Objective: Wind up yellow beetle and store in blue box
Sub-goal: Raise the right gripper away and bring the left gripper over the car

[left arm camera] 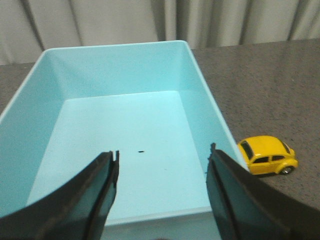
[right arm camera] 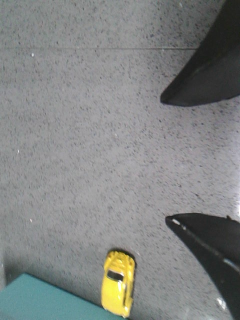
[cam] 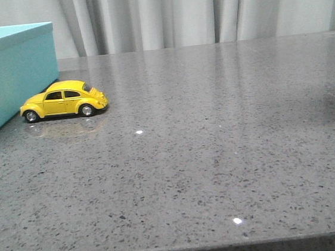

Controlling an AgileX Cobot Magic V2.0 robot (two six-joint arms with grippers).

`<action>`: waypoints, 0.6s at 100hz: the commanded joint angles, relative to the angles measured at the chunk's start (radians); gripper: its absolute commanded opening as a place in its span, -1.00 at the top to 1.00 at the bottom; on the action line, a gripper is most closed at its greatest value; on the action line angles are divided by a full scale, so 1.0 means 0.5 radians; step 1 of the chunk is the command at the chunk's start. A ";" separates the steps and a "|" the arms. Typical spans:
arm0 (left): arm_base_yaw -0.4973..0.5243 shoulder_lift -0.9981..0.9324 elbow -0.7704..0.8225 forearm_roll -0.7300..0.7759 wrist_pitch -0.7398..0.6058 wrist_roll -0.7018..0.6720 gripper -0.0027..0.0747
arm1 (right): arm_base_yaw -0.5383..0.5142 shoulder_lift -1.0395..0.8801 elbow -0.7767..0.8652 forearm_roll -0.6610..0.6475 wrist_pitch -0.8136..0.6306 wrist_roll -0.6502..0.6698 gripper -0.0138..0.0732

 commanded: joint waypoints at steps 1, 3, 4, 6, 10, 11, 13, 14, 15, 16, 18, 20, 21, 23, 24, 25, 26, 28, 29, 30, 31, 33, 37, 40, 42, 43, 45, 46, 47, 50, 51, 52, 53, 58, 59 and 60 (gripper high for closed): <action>-0.139 0.124 -0.167 -0.016 -0.058 0.057 -0.08 | 0.041 -0.138 0.024 -0.015 -0.166 -0.025 -0.39; -0.174 0.155 -0.194 -0.016 -0.039 0.094 -0.08 | 0.048 -0.160 0.040 -0.013 -0.166 -0.025 -0.39; -0.186 0.165 -0.203 -0.016 -0.033 0.124 -0.08 | 0.053 -0.166 0.051 -0.013 -0.166 -0.025 -0.39; -0.220 0.196 -0.232 -0.016 -0.013 0.168 -0.08 | 0.059 -0.187 0.061 -0.013 -0.166 -0.025 -0.39; -0.288 0.262 -0.292 -0.016 0.033 0.237 -0.08 | 0.071 -0.226 0.082 -0.008 -0.166 -0.025 -0.39; -0.299 0.273 -0.303 -0.016 0.042 0.263 -0.08 | 0.074 -0.232 0.089 -0.008 -0.166 -0.025 -0.39; -0.332 0.309 -0.336 -0.016 0.069 0.309 -0.08 | 0.079 -0.249 0.095 -0.004 -0.166 -0.025 -0.39; -0.343 0.321 -0.358 -0.016 0.079 0.323 -0.08 | 0.079 -0.256 0.098 0.000 -0.166 -0.025 -0.39; -0.364 0.345 -0.370 -0.016 0.100 0.338 -0.08 | 0.082 -0.267 0.099 0.002 -0.166 -0.025 -0.39; -0.374 0.356 -0.394 -0.016 0.111 0.366 -0.08 | 0.083 -0.273 0.101 0.004 -0.166 -0.025 -0.39; -0.403 0.390 -0.419 -0.016 0.146 0.412 -0.08 | 0.085 -0.286 0.101 0.004 -0.163 -0.025 -0.39; -0.431 0.426 -0.458 -0.016 0.185 0.461 -0.08 | 0.088 -0.299 0.101 0.004 -0.160 -0.025 -0.39; -0.440 0.439 -0.483 -0.016 0.199 0.478 -0.08 | 0.089 -0.303 0.101 0.004 -0.160 -0.025 -0.39; -0.466 0.482 -0.521 -0.016 0.239 0.528 -0.08 | 0.092 -0.315 0.101 0.004 -0.160 -0.025 -0.39; -0.474 0.509 -0.534 -0.016 0.265 0.546 -0.08 | 0.091 -0.324 0.101 0.004 -0.160 -0.025 -0.39; -0.489 0.523 -0.546 -0.016 0.278 0.583 -0.08 | 0.092 -0.328 0.101 0.004 -0.160 -0.025 -0.39; -0.498 0.535 -0.573 -0.016 0.304 0.602 -0.08 | 0.092 -0.336 0.101 0.008 -0.160 -0.025 -0.39; -0.521 0.575 -0.611 -0.016 0.331 0.662 -0.08 | 0.092 -0.343 0.101 0.011 -0.160 -0.025 -0.39; -0.536 0.602 -0.624 -0.016 0.358 0.682 -0.08 | 0.092 -0.349 0.101 0.011 -0.160 -0.025 -0.39; -0.543 0.615 -0.648 -0.016 0.371 0.723 -0.08 | 0.092 -0.352 0.101 0.013 -0.160 -0.025 -0.39; -0.551 0.642 -0.661 -0.016 0.396 0.744 -0.08 | 0.092 -0.358 0.101 0.013 -0.160 -0.025 -0.39; -0.571 0.667 -0.698 -0.020 0.433 0.803 -0.08 | 0.092 -0.367 0.101 0.015 -0.160 -0.025 -0.39; -0.608 0.737 -0.771 -0.020 0.488 0.898 -0.11 | 0.092 -0.381 0.101 0.019 -0.160 -0.025 -0.39; -0.629 0.784 -0.819 -0.023 0.539 0.952 -0.13 | 0.092 -0.390 0.101 0.024 -0.160 -0.025 -0.39; -0.642 0.819 -0.855 -0.023 0.558 0.991 -0.15 | 0.092 -0.395 0.101 0.027 -0.160 -0.025 -0.39; -0.650 0.841 -0.866 -0.023 0.577 1.005 -0.16 | 0.092 -0.395 0.101 0.027 -0.160 -0.025 -0.39; -0.654 0.874 -0.901 -0.023 0.604 1.042 -0.19 | 0.092 -0.398 0.101 0.029 -0.160 -0.025 -0.39; -0.660 0.884 -0.913 -0.023 0.613 1.069 -0.19 | 0.092 -0.400 0.101 0.035 -0.160 -0.025 -0.39; -0.664 0.895 -0.937 -0.024 0.632 1.081 -0.21 | 0.092 -0.403 0.101 0.036 -0.160 -0.025 -0.39; -0.664 0.949 -0.985 -0.024 0.673 1.127 -0.23 | 0.092 -0.418 0.101 0.040 -0.160 -0.025 -0.39; -0.664 0.960 -1.009 -0.024 0.683 1.142 -0.24 | 0.092 -0.421 0.101 0.041 -0.160 -0.025 -0.39; -0.664 0.981 -1.021 -0.024 0.700 1.148 -0.25 | 0.092 -0.421 0.101 0.041 -0.160 -0.025 -0.39; -0.664 0.992 -1.032 -0.024 0.709 1.160 -0.25 | 0.092 -0.421 0.101 0.041 -0.160 -0.025 -0.39; -0.664 1.067 -1.125 -0.024 0.769 1.220 -0.25 | 0.092 -0.429 0.101 0.046 -0.160 -0.025 -0.39; -0.664 1.087 -1.136 -0.024 0.788 1.227 -0.25 | 0.092 -0.433 0.101 0.046 -0.160 -0.025 -0.39; -0.664 1.097 -1.147 -0.024 0.798 1.242 -0.26 | 0.092 -0.434 0.101 0.046 -0.160 -0.025 -0.39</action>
